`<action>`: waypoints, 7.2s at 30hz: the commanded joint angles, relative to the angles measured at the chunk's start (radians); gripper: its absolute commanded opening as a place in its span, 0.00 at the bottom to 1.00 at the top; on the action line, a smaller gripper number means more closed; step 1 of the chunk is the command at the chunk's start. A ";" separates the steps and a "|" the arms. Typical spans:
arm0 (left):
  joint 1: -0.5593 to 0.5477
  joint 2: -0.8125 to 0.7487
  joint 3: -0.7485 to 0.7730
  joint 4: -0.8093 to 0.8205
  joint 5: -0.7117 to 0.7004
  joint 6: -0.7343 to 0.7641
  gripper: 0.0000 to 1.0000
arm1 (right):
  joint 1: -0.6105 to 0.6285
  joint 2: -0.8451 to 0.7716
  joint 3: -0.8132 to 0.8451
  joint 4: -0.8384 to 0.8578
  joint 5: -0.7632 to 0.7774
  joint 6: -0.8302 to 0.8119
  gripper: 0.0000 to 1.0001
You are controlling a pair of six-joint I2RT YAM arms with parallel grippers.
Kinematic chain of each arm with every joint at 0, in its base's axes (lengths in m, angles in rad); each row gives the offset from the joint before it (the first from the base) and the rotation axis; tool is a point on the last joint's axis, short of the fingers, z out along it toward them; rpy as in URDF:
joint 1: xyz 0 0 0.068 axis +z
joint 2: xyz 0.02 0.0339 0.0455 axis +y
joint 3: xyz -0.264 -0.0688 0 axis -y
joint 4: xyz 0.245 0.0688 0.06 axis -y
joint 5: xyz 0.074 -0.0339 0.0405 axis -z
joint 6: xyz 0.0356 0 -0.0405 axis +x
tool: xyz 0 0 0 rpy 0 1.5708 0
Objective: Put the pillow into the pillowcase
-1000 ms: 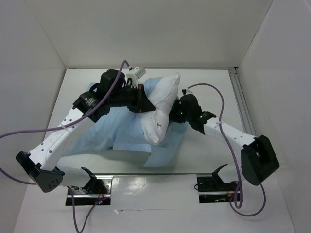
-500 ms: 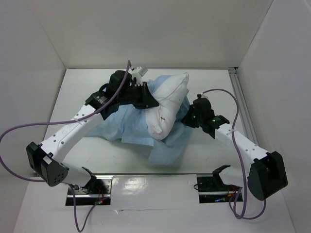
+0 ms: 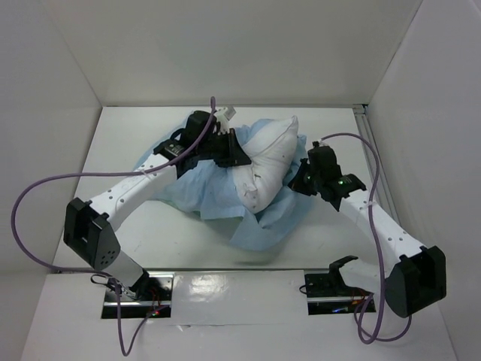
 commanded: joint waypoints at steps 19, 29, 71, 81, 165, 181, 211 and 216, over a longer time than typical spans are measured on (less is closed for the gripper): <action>0.035 0.148 0.041 -0.165 -0.322 0.090 0.00 | -0.088 -0.046 0.060 -0.148 0.182 -0.054 0.00; -0.027 0.238 0.084 -0.237 -0.310 0.210 0.00 | -0.120 -0.038 0.172 0.076 0.131 -0.015 0.00; -0.122 0.608 0.404 -0.575 -0.263 0.397 0.00 | -0.305 -0.064 0.335 0.498 -0.654 -0.019 0.00; -0.113 0.567 0.564 -0.521 -0.108 0.287 0.00 | -0.160 0.059 0.080 0.262 -0.414 -0.091 0.00; -0.206 0.312 0.299 -0.340 -0.358 0.163 0.00 | 0.007 0.382 -0.029 0.199 0.273 0.364 0.50; -0.197 0.312 0.308 -0.340 -0.358 0.181 0.00 | -0.016 0.195 -0.122 0.165 0.422 0.443 0.75; -0.197 0.312 0.308 -0.340 -0.321 0.199 0.00 | 0.001 0.210 -0.087 0.271 0.356 0.430 0.75; -0.197 0.312 0.308 -0.340 -0.321 0.199 0.00 | 0.001 0.333 -0.029 0.245 0.366 0.450 0.73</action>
